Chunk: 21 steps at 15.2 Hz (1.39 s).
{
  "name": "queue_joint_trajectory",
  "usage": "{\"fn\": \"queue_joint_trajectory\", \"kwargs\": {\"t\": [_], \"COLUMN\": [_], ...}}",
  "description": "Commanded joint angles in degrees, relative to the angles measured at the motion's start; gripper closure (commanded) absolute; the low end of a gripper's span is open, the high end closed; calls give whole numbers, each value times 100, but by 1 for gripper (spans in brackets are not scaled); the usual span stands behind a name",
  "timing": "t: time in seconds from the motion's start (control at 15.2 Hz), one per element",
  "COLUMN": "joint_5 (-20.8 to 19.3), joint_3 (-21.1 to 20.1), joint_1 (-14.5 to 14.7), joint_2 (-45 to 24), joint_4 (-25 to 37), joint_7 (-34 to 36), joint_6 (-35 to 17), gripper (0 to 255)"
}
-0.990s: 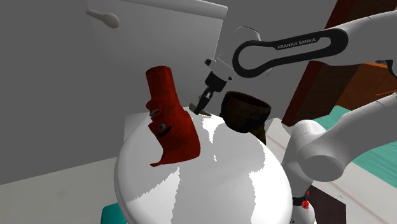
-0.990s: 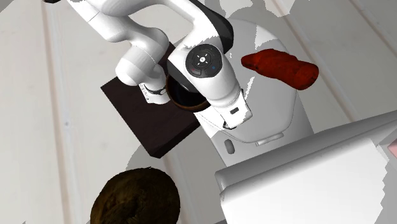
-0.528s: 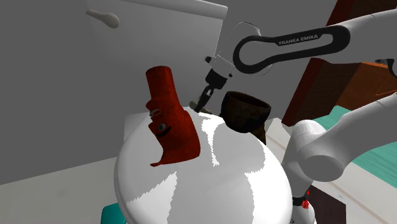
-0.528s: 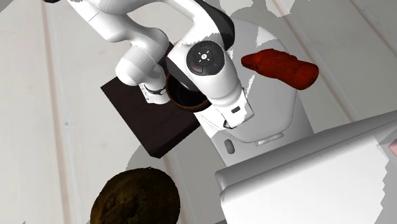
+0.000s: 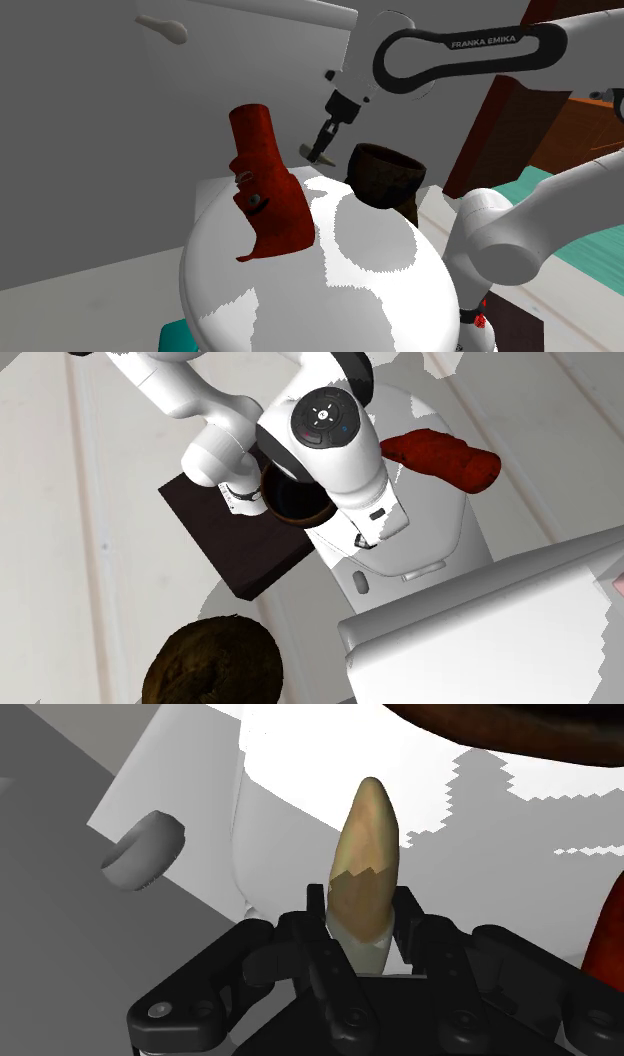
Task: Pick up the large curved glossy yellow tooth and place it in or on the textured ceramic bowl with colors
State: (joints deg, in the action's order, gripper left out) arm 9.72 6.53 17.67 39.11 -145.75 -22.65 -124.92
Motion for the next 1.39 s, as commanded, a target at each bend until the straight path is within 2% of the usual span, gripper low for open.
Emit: {"fn": "queue_joint_trajectory", "kwargs": {"t": [0.0, 1.32], "joint_5": [-16, -102], "joint_3": [-12, -46], "joint_1": [-6, -2], "joint_2": [27, -123], "joint_4": [144, 1779], "joint_7": [39, 319], "joint_6": [170, 1635], "gripper": [255, 255]}}
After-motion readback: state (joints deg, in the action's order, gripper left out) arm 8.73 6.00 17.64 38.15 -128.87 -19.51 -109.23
